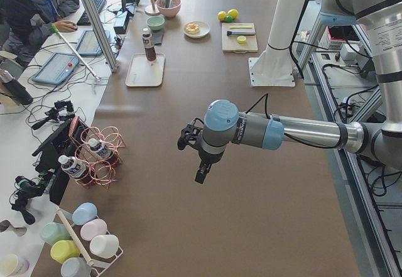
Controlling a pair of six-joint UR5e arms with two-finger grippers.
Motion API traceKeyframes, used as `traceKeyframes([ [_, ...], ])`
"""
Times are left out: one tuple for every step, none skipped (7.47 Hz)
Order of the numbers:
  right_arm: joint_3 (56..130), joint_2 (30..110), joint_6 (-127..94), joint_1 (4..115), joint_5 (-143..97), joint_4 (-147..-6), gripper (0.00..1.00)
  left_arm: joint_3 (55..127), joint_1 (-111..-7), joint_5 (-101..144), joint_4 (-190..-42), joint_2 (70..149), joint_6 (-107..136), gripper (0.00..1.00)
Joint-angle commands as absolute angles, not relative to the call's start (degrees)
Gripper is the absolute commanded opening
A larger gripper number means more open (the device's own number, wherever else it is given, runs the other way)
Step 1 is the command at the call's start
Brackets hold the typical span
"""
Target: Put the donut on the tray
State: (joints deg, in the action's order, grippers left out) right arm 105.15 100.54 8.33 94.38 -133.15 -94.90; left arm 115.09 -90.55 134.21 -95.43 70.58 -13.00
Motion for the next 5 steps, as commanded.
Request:
traceKeyframes([
  [104.4,100.9,8.4,93.4,-135.6,-94.7,1.0,115.0,-90.4,134.3,-95.4,70.6,-12.9,0.97],
  [103.2,100.6,7.0,91.1,-138.7,-92.1,1.0,115.0,-90.4,134.4,-95.4,70.6,-12.9,0.97],
  [102.4,100.5,-1.8,87.0,-138.9,-86.5,0.98,115.0,-90.4,134.4,-95.4,70.5,-12.9,0.97],
  [101.6,100.6,-13.7,81.6,-137.8,-77.4,0.96,115.0,-90.4,134.4,-95.3,70.5,-12.8,0.97],
  [99.5,100.6,-21.9,77.9,-137.6,-69.4,0.91,115.0,-90.4,134.4,-95.4,70.5,-12.8,0.97],
])
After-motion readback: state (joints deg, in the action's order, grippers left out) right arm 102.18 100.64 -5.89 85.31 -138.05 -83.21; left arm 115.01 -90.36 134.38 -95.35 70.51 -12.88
